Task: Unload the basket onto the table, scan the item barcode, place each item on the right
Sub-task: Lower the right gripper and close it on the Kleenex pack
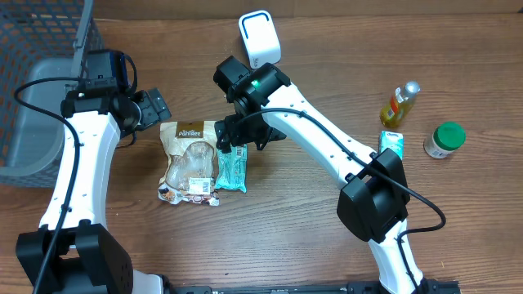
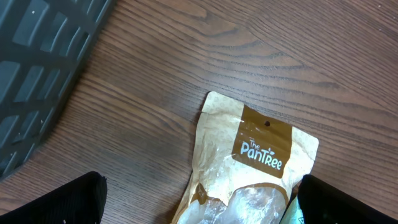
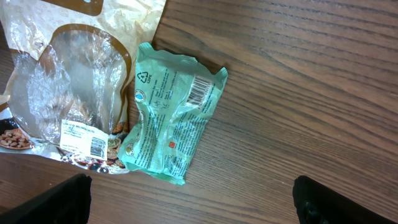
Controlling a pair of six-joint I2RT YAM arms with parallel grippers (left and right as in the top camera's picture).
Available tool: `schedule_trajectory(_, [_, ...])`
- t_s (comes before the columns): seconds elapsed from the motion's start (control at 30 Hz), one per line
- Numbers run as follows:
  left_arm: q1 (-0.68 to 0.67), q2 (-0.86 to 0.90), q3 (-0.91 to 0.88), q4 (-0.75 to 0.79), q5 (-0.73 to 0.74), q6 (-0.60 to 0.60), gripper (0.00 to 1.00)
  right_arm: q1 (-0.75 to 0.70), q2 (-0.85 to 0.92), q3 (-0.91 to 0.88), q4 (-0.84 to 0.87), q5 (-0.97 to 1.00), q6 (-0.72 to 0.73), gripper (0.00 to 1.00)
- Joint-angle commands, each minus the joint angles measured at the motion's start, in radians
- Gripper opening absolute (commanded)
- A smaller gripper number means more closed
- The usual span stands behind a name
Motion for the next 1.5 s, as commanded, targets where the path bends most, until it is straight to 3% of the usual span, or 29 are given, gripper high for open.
schedule_trajectory(0.0, [-0.003, -0.011, 0.012, 0.001, 0.005, 0.008, 0.99, 0.004, -0.027, 0.008, 0.004, 0.008, 0.008, 1.00])
schedule_trajectory(1.0, [-0.003, -0.011, 0.012, 0.002, 0.005, 0.008, 0.99, 0.003, -0.027, 0.008, 0.006, 0.008, 0.008, 1.00])
schedule_trajectory(1.4, [-0.003, -0.011, 0.012, 0.001, 0.005, 0.008, 1.00, 0.003, -0.027, 0.008, 0.117, 0.009, 0.000, 1.00])
schedule_trajectory(1.43, [-0.003, -0.011, 0.012, 0.001, 0.005, 0.008, 1.00, 0.003, -0.027, 0.008, 0.111, 0.009, 0.001, 0.97])
schedule_trajectory(1.47, [-0.003, -0.011, 0.012, 0.002, 0.005, 0.008, 1.00, 0.003, -0.027, 0.008, 0.105, 0.009, 0.001, 0.87])
